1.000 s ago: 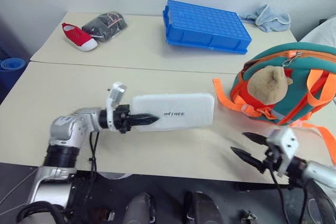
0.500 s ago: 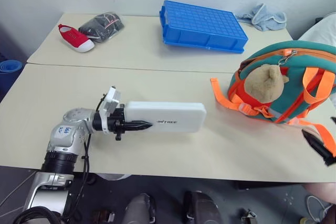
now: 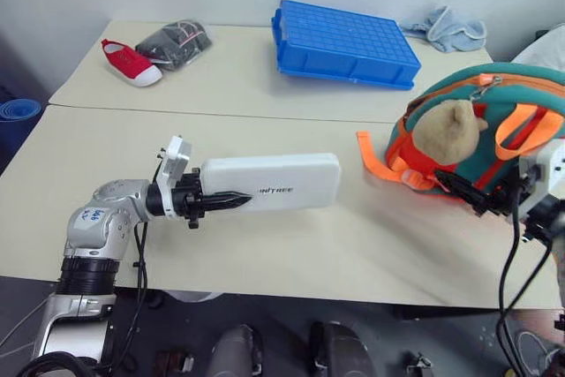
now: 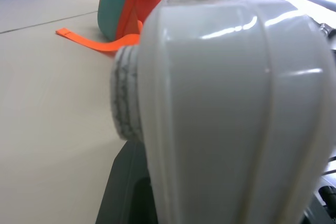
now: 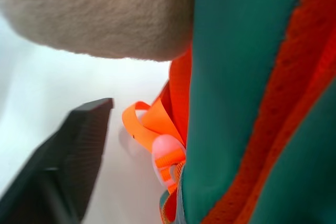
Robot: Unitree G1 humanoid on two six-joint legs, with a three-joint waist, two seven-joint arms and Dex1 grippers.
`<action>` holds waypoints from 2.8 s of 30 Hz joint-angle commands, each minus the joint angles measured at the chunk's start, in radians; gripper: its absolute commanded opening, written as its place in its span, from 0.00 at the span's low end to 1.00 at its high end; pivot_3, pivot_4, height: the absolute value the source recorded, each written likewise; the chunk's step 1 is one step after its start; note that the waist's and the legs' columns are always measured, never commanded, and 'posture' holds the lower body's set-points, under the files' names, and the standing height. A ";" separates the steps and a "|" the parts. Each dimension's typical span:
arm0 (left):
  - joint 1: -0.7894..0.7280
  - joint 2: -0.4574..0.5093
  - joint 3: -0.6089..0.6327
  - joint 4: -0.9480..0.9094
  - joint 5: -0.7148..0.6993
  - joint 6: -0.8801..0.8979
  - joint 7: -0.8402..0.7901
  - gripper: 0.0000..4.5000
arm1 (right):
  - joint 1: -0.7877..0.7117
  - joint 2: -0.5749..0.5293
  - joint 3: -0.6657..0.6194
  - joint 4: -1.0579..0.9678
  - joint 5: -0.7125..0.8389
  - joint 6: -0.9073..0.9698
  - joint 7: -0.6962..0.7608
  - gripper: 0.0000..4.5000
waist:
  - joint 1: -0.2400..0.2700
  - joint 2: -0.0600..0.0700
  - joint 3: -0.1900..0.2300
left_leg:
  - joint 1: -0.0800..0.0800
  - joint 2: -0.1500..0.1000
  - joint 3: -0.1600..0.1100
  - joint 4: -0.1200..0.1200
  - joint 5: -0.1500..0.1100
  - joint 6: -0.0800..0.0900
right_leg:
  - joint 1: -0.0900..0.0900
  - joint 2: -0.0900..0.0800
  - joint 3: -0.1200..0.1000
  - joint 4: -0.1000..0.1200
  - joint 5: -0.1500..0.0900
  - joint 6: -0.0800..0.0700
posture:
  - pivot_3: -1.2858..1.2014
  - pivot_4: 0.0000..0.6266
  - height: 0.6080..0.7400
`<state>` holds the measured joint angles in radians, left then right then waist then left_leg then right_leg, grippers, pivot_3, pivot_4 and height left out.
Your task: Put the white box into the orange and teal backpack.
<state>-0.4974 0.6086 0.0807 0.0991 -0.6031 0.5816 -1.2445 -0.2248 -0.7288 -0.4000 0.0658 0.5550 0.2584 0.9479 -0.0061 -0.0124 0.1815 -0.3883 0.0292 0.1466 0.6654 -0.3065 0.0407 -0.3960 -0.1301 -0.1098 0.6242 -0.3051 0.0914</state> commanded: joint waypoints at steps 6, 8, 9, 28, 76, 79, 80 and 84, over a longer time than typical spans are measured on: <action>-0.013 0.021 0.059 0.033 -0.021 0.048 0.047 0.27 | -0.026 0.064 0.154 -0.036 -0.107 -0.128 0.023 0.20 | -0.007 0.000 0.000 | 0.001 0.001 0.000 0.000 0.001 -0.001 | 0.000 0.001 0.000 0.000 0.000 0.000 | 0.52 0.24 1.00; -0.008 0.019 0.059 0.061 0.005 0.024 0.068 0.27 | -0.030 0.097 0.180 -0.077 -0.105 -0.141 0.010 0.04 | -0.010 0.000 0.000 | 0.000 0.001 0.000 0.000 0.001 -0.001 | 0.000 0.001 0.000 0.001 0.000 0.000 | 0.52 0.24 1.00; -0.008 0.021 0.061 0.076 0.013 0.024 0.082 0.27 | -0.034 0.113 0.197 -0.102 -0.108 -0.146 0.003 0.01 | -0.012 0.000 0.000 | 0.001 0.001 0.000 0.000 0.001 -0.001 | 0.000 0.001 0.000 0.001 0.000 0.000 | 0.52 0.24 1.00; 0.024 0.122 0.301 0.011 -0.191 0.161 0.080 0.27 | 0.126 -0.037 0.246 -0.795 0.488 0.441 -0.059 0.01 | -0.007 -0.001 0.001 | -0.004 0.000 -0.003 -0.001 -0.002 -0.001 | -0.002 -0.001 -0.001 -0.002 0.000 0.000 | 0.52 0.24 1.00; -0.432 0.040 -0.352 -0.132 0.148 -0.077 -0.268 0.27 | 0.163 -0.152 0.178 -0.690 0.313 0.429 -0.067 0.01 | 0.029 -0.007 0.004 | -0.002 0.000 -0.001 0.001 -0.001 0.001 | 0.000 0.003 -0.001 -0.004 0.000 0.001 | 0.52 0.24 1.00; -0.457 -0.019 -0.382 -0.059 0.236 -0.155 -0.215 0.27 | 0.148 -0.144 0.195 -0.685 0.305 0.428 -0.064 0.01 | 0.029 -0.007 0.004 | -0.002 0.000 -0.001 0.002 -0.001 0.001 | 0.000 0.003 -0.001 -0.003 0.000 0.001 | 0.52 0.24 1.00; -0.465 -0.037 -0.387 -0.041 0.265 -0.166 -0.183 0.27 | 0.146 -0.142 0.198 -0.686 0.305 0.428 -0.064 0.01 | 0.031 -0.007 0.004 | -0.002 0.000 -0.001 0.003 -0.001 0.001 | 0.001 0.003 -0.001 -0.003 0.000 0.001 | 0.52 0.24 1.00; -0.470 -0.058 -0.341 0.026 0.329 -0.211 -0.119 0.27 | 0.148 -0.140 0.199 -0.689 0.304 0.430 -0.063 0.01 | 0.033 -0.007 0.004 | -0.002 -0.001 -0.002 0.003 -0.001 0.003 | 0.002 0.000 -0.002 -0.003 0.001 0.001 | 0.52 0.24 1.00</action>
<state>-0.9558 0.5669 -0.2167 0.1351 -0.3065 0.4003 -1.3756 -0.0675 -0.8776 -0.2107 -0.5928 0.8537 0.6983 0.8817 0.0272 -0.0193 0.1851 -0.3903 0.0283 0.1446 0.6686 -0.3072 0.0433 -0.3944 -0.1301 -0.1113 0.6204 -0.3043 0.0929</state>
